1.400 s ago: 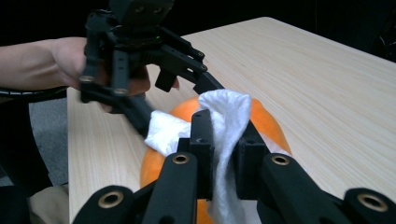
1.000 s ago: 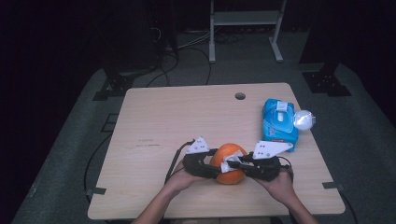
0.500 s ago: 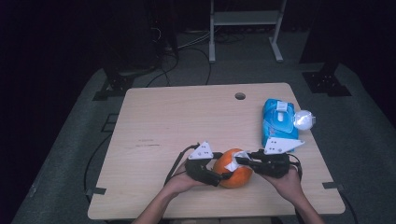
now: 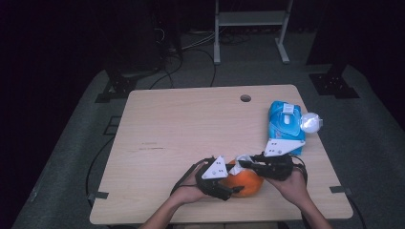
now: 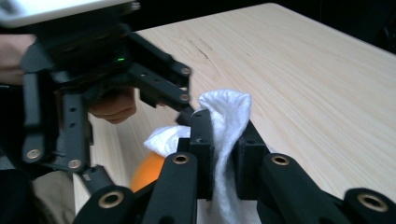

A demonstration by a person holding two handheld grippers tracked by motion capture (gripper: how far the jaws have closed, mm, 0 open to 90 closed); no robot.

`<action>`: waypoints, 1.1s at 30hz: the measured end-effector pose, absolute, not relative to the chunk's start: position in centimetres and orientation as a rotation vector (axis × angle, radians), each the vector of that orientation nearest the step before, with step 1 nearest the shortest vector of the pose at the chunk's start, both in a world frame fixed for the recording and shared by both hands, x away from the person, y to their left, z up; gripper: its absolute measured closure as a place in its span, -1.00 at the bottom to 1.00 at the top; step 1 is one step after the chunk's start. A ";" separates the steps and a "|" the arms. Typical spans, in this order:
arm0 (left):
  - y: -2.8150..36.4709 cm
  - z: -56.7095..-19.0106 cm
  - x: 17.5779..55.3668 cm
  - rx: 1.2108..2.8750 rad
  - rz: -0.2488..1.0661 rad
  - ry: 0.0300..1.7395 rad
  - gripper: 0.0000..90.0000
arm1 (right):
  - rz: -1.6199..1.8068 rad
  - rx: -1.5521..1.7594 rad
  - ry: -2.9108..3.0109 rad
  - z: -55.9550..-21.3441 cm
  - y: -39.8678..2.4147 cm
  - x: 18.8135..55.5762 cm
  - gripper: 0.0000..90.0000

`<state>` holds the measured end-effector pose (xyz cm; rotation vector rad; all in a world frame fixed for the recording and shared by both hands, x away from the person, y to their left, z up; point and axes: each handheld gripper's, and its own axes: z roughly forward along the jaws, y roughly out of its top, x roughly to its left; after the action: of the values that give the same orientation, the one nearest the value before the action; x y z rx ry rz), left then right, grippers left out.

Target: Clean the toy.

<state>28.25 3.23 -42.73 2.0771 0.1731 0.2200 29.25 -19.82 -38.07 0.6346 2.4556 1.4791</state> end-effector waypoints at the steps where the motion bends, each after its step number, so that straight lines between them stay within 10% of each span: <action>1: 3.2 -42.7 28.3 2.077 0.218 0.167 -0.32 | 1.475 0.648 2.446 -38.1 -20.2 29.4 0.78; 33: 6.6 -43.6 31.5 2.009 0.061 0.388 -0.29 | 1.677 0.884 2.427 -39.8 -24.1 31.3 0.77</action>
<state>31.53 6.62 -43.59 2.0088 0.3884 0.0609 31.32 -24.13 -39.80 0.8843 2.4274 1.6765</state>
